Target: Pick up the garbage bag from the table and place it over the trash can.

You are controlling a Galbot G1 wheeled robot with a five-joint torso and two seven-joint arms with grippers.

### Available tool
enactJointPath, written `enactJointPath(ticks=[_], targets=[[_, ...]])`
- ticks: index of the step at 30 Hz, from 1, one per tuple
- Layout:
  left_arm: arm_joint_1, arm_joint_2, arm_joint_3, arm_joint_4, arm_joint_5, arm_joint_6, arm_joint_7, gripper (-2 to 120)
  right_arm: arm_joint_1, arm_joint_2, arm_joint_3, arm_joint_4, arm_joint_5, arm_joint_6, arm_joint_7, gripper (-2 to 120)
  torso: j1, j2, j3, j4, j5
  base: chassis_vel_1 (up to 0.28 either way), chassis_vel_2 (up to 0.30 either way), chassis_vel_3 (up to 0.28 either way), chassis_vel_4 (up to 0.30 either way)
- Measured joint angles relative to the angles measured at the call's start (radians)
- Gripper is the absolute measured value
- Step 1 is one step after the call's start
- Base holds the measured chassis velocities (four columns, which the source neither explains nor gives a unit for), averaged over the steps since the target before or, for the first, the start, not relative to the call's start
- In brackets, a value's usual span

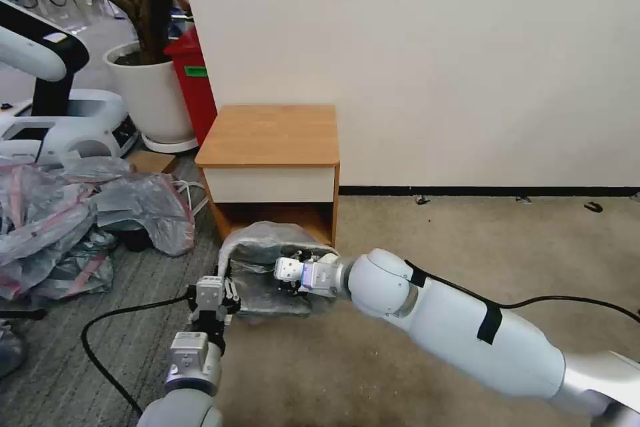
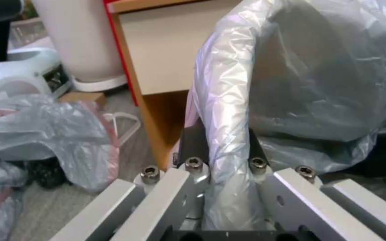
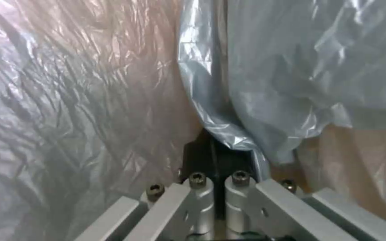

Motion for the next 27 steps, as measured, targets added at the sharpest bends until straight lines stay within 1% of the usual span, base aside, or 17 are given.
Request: enactJointPath(ticks=[3,4,7,13,15,22,27], targets=[[-0.008,-0.007,0.033,0.022,0.006,0.000,-0.003,3,-0.016,-0.017,0.016,-0.001,-0.011,0.006,-0.005,0,0.000,0.000,0.000,0.0000,0.0000,0.000,0.000,0.000,0.000],[-0.008,-0.007,0.033,0.022,0.006,0.000,-0.003,3,-0.016,-0.017,0.016,-0.001,-0.011,0.006,-0.005,0,0.000,0.000,0.000,0.0000,0.0000,0.000,0.000,0.000,0.000],[-0.018,-0.020,0.074,0.046,0.006,0.000,-0.018,3,-0.036,-0.034,0.037,0.000,-0.028,0.014,-0.011,0,0.000,0.000,0.000,-0.0001,0.0001,0.000,0.000,0.000,0.000],[-0.026,-0.040,0.108,0.065,0.005,-0.002,-0.029,3,-0.060,-0.049,0.056,0.001,-0.043,0.019,-0.018,0,0.000,0.000,0.000,-0.0001,0.0002,0.000,0.000,0.000,0.000],[-0.034,-0.053,0.130,0.077,0.005,-0.004,-0.033,3,-0.077,-0.067,0.072,0.002,-0.066,0.028,-0.029,0,0.000,0.000,0.000,-0.0001,0.0002,0.000,0.000,0.000,0.000],[-0.037,-0.054,0.130,0.079,0.003,-0.006,-0.038,3,-0.119,-0.101,0.102,0.010,-0.093,0.045,-0.039,0,0.000,0.000,0.000,-0.0001,0.0001,0.000,0.000,0.000,0.000],[-0.042,-0.057,0.126,0.079,-0.002,-0.006,-0.060,3,-0.147,-0.113,0.114,0.033,-0.112,0.047,-0.043,0,0.000,0.000,0.000,0.0000,0.0000,0.000,0.000,0.000,0.000]])
